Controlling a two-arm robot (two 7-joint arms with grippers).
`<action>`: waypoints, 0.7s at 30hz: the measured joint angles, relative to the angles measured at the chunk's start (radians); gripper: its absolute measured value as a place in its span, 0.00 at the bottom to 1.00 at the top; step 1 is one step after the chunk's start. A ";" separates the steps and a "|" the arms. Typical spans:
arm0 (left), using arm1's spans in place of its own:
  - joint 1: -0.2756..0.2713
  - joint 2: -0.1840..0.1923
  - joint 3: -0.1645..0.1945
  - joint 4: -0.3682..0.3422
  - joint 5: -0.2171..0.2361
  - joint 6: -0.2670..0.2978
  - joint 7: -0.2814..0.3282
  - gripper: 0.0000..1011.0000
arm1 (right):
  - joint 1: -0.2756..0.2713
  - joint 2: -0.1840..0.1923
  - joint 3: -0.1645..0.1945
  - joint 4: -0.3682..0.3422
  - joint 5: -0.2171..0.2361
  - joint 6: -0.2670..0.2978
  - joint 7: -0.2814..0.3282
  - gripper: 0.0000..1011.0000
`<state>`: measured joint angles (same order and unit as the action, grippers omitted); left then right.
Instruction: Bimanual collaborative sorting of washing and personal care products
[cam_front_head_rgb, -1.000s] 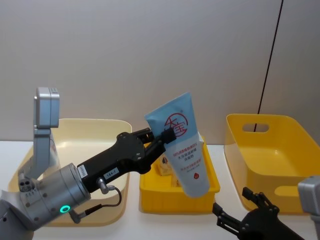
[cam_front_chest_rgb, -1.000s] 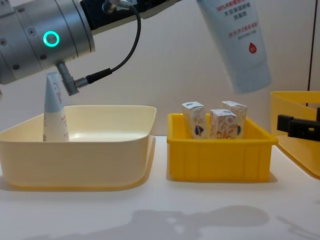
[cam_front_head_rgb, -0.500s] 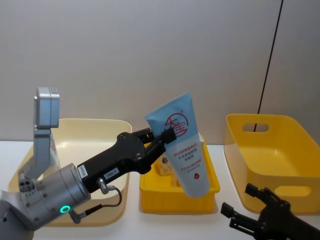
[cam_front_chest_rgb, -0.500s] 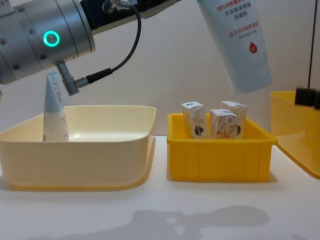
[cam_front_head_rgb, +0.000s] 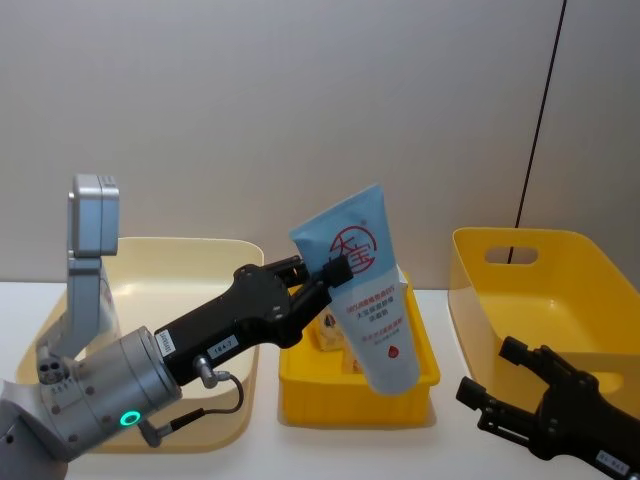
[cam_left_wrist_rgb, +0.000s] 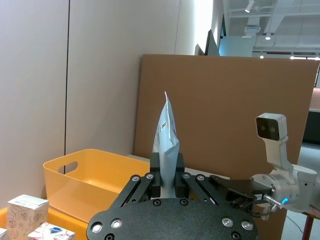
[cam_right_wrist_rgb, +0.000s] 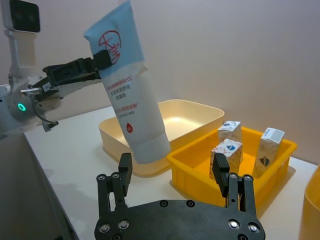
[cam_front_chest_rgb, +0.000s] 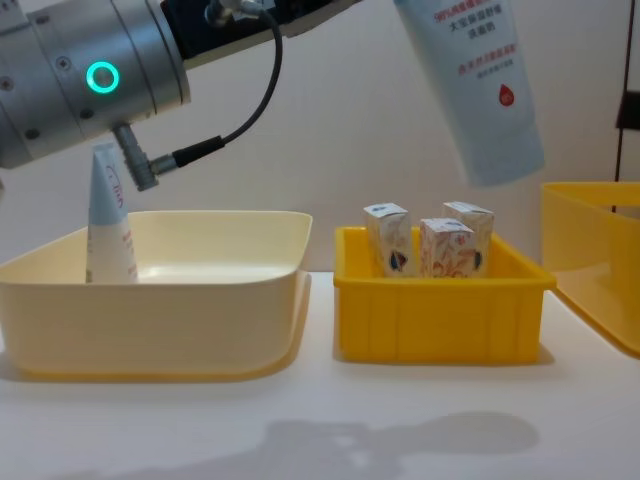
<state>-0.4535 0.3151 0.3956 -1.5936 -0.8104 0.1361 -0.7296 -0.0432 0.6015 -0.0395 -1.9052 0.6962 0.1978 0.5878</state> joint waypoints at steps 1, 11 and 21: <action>0.000 0.000 0.000 0.000 0.000 0.000 0.000 0.14 | 0.007 0.004 -0.001 0.002 0.005 -0.001 0.011 0.99; 0.000 0.000 0.000 0.000 0.000 0.000 0.000 0.14 | 0.074 0.019 -0.045 0.027 0.016 -0.004 0.067 0.99; 0.000 0.000 0.000 0.000 0.000 0.000 0.000 0.14 | 0.162 0.010 -0.117 0.071 -0.022 -0.013 0.081 0.99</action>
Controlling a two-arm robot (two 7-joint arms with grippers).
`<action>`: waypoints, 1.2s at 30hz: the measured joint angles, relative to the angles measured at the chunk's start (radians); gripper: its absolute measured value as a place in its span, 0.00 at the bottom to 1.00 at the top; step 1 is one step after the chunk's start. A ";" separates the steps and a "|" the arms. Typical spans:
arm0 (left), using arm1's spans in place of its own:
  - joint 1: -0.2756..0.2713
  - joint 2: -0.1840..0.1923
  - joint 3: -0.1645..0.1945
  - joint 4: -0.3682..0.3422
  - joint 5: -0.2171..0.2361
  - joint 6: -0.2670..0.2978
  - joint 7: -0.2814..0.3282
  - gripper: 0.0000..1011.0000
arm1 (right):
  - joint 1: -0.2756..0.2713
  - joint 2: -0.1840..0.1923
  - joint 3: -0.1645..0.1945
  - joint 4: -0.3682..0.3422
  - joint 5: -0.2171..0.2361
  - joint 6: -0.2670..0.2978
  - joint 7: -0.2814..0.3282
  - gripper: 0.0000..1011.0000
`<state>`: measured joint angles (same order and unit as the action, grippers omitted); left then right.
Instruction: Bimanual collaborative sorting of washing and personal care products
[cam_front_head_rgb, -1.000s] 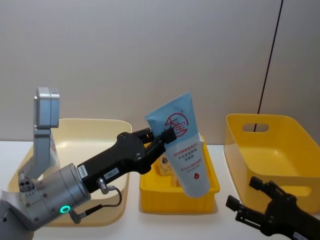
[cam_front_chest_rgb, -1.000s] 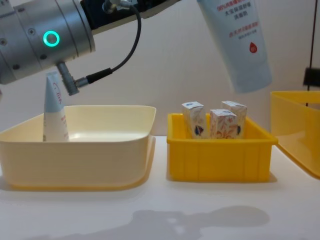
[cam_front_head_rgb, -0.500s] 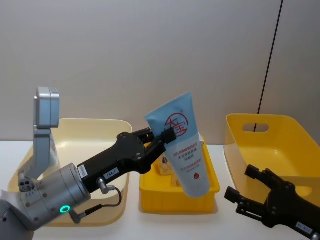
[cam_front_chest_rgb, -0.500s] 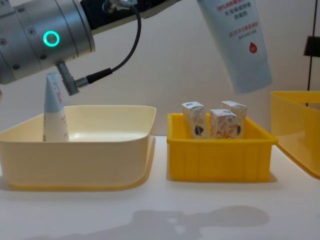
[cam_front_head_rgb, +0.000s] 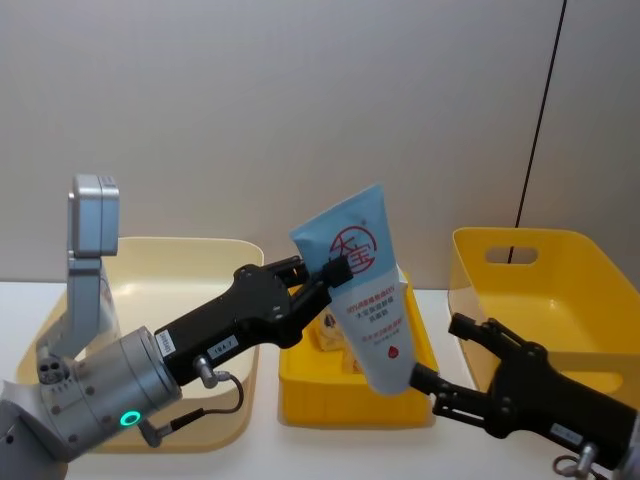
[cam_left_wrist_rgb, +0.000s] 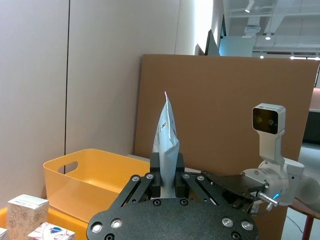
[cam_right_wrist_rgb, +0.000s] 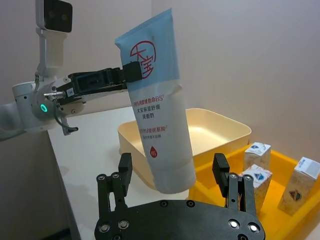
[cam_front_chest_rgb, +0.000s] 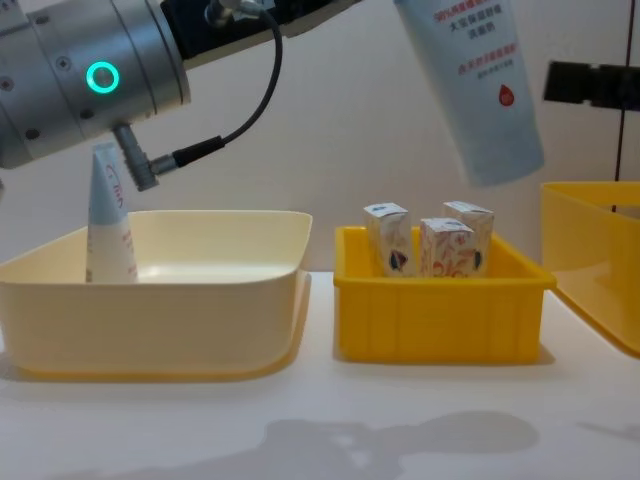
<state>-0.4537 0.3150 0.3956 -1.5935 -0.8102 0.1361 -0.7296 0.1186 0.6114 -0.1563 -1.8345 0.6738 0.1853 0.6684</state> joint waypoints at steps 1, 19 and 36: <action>0.000 0.000 0.000 0.000 0.000 0.000 0.000 0.14 | 0.009 -0.002 -0.007 0.004 -0.004 -0.001 0.000 0.99; 0.000 0.000 0.000 0.000 0.000 0.000 0.000 0.14 | 0.145 -0.052 -0.139 0.078 -0.092 -0.023 -0.013 0.98; 0.000 0.000 0.000 0.000 0.000 0.000 0.000 0.17 | 0.184 -0.070 -0.178 0.100 -0.117 -0.029 -0.021 0.63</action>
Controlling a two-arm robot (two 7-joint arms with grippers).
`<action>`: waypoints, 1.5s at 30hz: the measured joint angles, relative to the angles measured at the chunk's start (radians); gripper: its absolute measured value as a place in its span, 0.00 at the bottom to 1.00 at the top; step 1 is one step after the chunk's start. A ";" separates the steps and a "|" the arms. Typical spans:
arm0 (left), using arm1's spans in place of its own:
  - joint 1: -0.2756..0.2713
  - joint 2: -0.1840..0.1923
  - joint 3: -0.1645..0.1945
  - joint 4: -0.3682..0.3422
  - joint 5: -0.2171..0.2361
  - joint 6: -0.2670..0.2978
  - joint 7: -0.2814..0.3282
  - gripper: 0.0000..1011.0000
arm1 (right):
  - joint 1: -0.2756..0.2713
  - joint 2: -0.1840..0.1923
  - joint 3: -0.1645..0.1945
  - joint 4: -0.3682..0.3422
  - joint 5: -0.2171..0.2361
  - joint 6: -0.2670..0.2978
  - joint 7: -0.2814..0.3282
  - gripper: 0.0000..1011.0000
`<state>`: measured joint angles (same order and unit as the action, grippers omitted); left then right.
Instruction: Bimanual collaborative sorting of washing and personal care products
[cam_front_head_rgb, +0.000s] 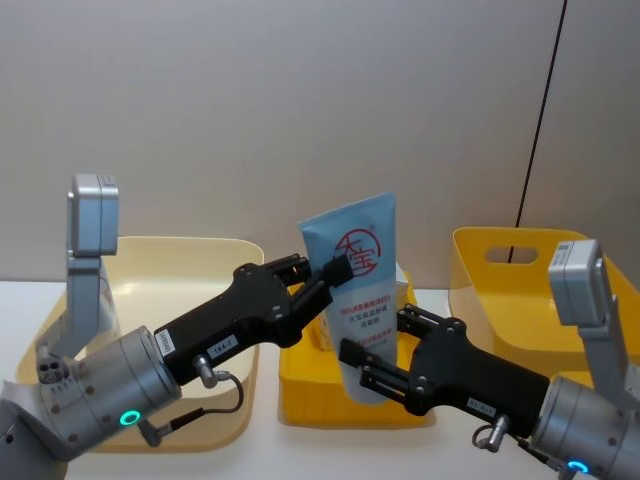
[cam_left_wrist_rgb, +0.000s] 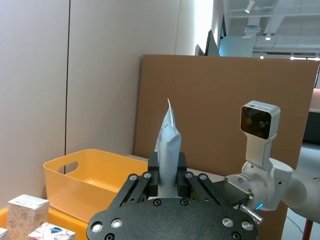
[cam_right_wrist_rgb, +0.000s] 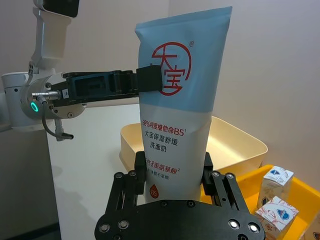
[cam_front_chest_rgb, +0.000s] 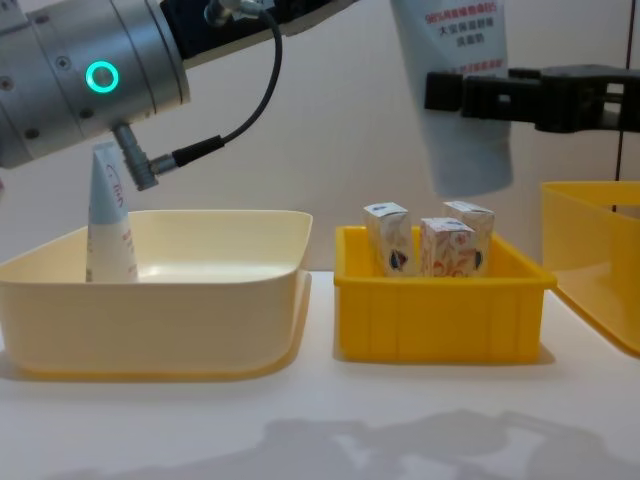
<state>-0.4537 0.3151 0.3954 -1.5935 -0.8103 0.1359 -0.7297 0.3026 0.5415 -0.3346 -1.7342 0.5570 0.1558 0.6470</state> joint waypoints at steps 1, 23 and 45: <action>0.000 0.000 0.000 0.000 0.000 0.000 0.000 0.19 | 0.001 -0.001 -0.001 0.001 -0.001 0.000 0.000 0.62; 0.000 0.000 0.000 0.000 0.000 0.000 0.000 0.86 | -0.021 0.011 0.017 -0.008 -0.014 0.013 -0.087 0.49; 0.000 0.000 0.000 0.000 0.000 0.000 0.000 0.99 | -0.094 0.048 0.110 -0.020 -0.088 0.027 -0.303 0.44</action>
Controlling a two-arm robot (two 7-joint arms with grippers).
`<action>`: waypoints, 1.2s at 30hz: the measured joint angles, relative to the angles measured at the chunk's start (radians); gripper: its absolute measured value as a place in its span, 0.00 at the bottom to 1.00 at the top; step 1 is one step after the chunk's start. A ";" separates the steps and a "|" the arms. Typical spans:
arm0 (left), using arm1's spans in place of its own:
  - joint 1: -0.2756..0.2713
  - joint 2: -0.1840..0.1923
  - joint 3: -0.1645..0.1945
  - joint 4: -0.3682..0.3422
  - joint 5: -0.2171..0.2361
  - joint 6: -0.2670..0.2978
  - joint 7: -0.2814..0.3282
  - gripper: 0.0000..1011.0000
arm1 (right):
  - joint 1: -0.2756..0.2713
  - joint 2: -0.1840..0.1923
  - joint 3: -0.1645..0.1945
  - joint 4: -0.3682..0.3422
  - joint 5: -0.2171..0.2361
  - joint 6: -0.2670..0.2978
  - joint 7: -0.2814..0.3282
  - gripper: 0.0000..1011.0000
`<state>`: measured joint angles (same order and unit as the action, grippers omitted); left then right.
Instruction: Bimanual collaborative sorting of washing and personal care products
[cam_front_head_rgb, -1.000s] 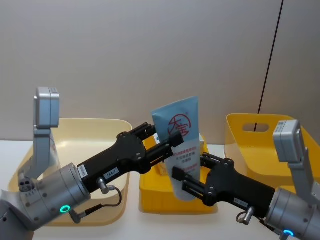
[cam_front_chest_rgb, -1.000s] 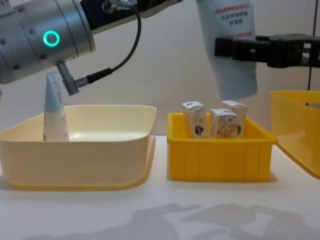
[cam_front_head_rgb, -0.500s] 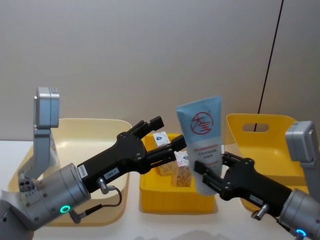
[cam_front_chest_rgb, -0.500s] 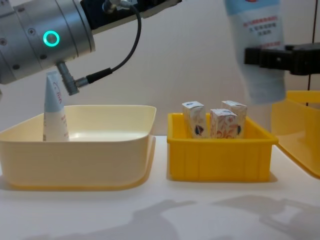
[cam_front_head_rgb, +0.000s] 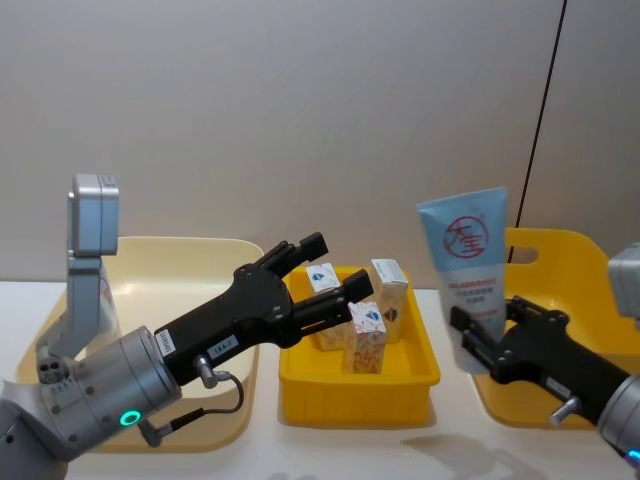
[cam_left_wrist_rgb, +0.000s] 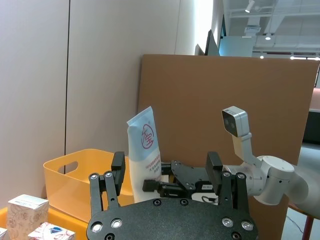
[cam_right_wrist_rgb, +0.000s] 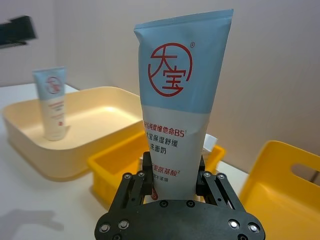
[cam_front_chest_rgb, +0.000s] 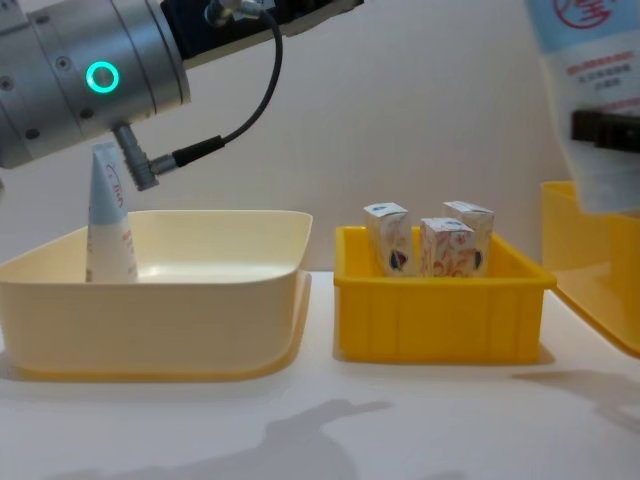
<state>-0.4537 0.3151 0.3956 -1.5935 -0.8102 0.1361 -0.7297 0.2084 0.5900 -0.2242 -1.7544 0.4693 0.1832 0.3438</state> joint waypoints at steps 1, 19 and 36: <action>0.000 0.000 0.000 0.000 0.000 0.000 0.000 0.99 | 0.000 0.000 0.000 0.000 0.000 0.000 0.000 0.44; 0.000 0.000 0.000 0.000 0.000 0.000 0.000 0.99 | 0.010 -0.025 0.058 0.073 -0.130 -0.027 -0.199 0.44; 0.000 0.000 0.000 0.000 0.000 0.000 0.000 0.99 | 0.108 -0.095 0.074 0.249 -0.255 -0.090 -0.361 0.44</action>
<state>-0.4536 0.3150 0.3956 -1.5935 -0.8102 0.1361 -0.7298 0.3165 0.4948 -0.1505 -1.5055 0.2140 0.0927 -0.0172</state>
